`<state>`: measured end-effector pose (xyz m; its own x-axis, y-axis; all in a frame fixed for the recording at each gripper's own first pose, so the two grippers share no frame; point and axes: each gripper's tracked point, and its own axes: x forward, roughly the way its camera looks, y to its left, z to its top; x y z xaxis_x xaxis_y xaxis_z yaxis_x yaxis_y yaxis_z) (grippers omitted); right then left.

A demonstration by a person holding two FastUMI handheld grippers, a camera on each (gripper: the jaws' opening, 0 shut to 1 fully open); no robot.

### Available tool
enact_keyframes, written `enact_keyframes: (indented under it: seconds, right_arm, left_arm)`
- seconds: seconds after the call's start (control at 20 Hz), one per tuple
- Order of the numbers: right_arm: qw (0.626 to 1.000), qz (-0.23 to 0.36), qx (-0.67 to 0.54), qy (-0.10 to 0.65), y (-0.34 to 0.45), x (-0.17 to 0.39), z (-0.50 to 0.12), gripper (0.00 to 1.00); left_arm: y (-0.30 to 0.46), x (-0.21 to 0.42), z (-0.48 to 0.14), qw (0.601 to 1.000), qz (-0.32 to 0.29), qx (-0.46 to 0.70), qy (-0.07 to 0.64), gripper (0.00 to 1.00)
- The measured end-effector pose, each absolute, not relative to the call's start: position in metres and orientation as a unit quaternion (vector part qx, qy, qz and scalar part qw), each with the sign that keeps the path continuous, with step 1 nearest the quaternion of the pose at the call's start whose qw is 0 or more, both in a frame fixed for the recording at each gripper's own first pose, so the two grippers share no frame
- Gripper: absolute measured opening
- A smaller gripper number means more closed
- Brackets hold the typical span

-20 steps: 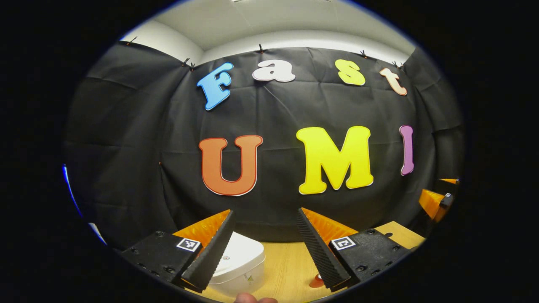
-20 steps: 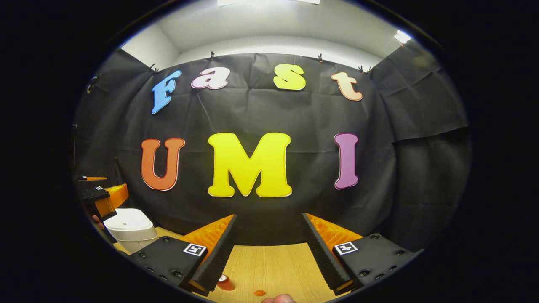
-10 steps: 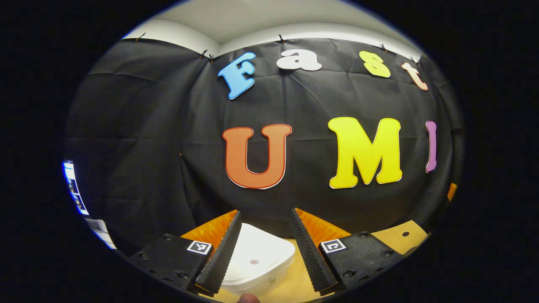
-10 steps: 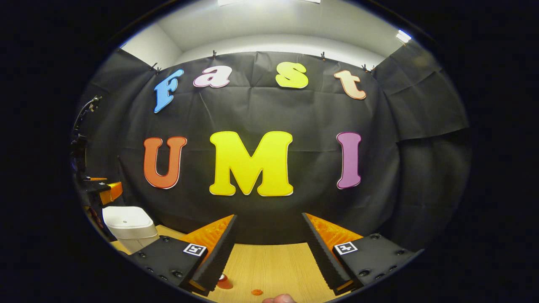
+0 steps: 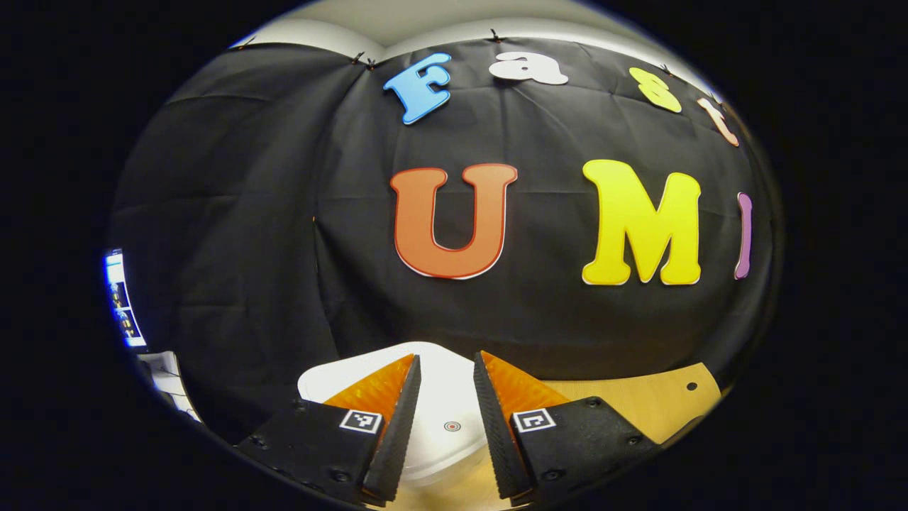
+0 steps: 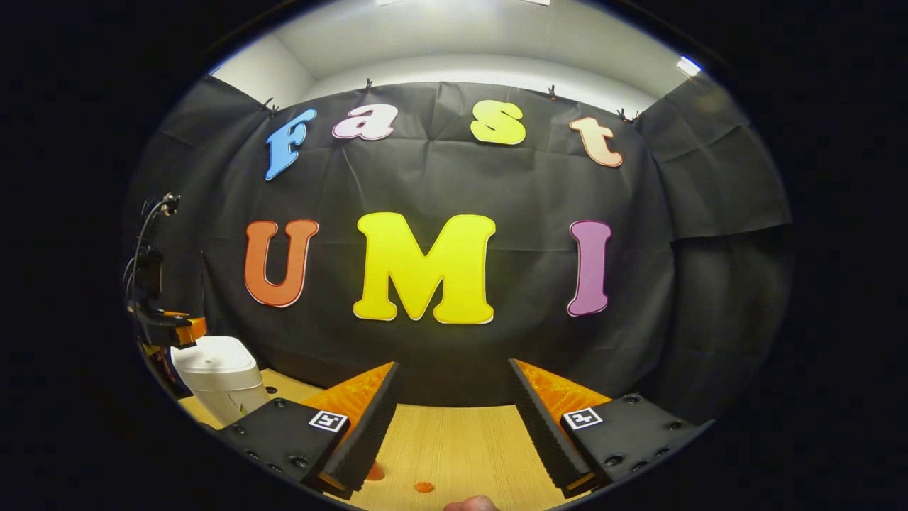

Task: Press the lid of the desktop garbage bin to open it, pick up the crumpled paper on the desktop and throw it into the bin, then pick up the pop can on the desktop and drop it into the bin, and finally close the garbage bin lid.

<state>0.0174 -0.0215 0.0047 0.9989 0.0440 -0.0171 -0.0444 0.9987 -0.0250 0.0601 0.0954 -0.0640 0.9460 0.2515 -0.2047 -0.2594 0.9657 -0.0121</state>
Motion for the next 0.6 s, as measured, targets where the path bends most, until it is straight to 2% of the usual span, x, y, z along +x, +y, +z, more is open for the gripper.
enact_keyframes:
  seconds: [0.15,0.25,0.4,0.45,0.6]
  right_arm:
    - [1.000,0.020,-0.015,0.015,-0.024,0.015,-0.001,0.92]
    - [1.000,0.019,-0.018,0.017,-0.026,0.014,-0.003,0.94]
    - [0.999,0.016,-0.014,0.025,-0.028,0.014,-0.010,0.94]
    - [0.999,0.015,-0.013,0.026,-0.029,0.014,-0.011,0.94]
    - [0.999,0.019,-0.010,0.032,-0.026,0.015,-0.018,0.94]
  left_arm:
    - [0.098,0.060,-0.086,0.982,0.134,-0.027,0.130,0.40]
    - [0.101,0.061,-0.095,0.980,0.142,-0.030,0.139,0.34]
    - [0.102,0.057,-0.113,0.974,0.148,-0.040,0.169,0.29]
    - [0.101,0.058,-0.109,0.976,0.149,-0.036,0.156,0.27]
    - [0.102,0.058,-0.114,0.972,0.160,-0.011,0.169,0.26]
